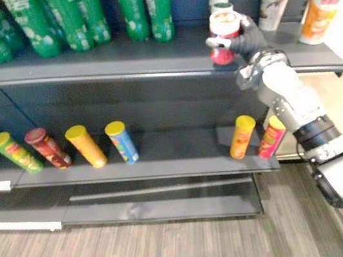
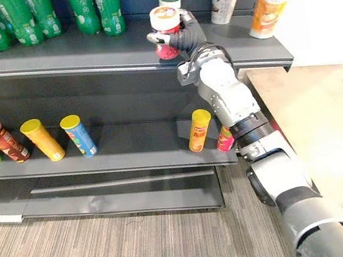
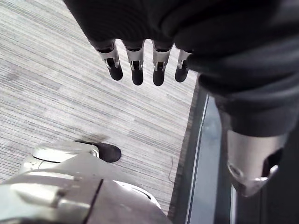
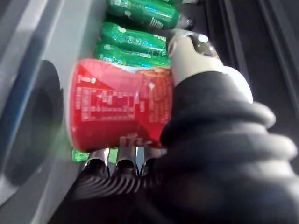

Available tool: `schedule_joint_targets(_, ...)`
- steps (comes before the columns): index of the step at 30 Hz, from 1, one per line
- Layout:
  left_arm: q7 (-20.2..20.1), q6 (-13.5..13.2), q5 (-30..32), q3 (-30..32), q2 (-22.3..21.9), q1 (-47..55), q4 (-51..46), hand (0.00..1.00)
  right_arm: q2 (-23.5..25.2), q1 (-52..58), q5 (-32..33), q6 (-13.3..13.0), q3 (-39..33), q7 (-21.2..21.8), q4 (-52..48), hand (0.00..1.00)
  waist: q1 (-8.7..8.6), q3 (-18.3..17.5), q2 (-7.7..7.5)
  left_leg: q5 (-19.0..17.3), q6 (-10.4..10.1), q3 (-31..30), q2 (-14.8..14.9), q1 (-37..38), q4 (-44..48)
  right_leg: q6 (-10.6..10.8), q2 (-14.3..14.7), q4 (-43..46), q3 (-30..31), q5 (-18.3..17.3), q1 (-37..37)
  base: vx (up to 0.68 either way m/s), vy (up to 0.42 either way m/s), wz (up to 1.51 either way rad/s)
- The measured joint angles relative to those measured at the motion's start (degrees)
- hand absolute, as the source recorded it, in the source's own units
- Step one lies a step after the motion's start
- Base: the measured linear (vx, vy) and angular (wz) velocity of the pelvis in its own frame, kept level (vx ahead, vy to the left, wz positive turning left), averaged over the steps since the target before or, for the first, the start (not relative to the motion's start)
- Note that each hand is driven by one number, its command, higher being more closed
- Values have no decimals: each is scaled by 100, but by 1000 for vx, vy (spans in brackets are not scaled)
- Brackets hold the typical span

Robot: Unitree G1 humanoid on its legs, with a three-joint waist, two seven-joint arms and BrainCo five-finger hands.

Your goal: Put the gum and the chips on the shelf.

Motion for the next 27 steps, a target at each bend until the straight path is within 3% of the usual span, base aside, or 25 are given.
schedule_joint_targets(8, -33, 6, -1, -2, 38, -18, -194, 0, -193, -313, 0, -59, -114, 19, 333, 100, 116, 180, -108, 0, 1, -12, -3, -7, 0, 0, -6, 0, 2, 0, 2, 0, 0, 0)
schedule_joint_targets(12, -43, 6, -3, -7, 41, -40, -215, 0, -200, -336, -2, -287, -113, 195, 488, 100, 123, 287, -108, 5, 4, -119, -14, -69, 0, -1, -11, 0, -67, -1, -16, 21, 6, 8)
schedule_joint_targets(27, -58, 6, -18, -128, 49, -97, -385, 0, -348, -673, 3, -608, -111, 364, 850, 100, 145, 628, -49, 26, 2, -132, -15, -85, 1, -2, -16, 1, -95, -2, -19, 7, 1, 1)
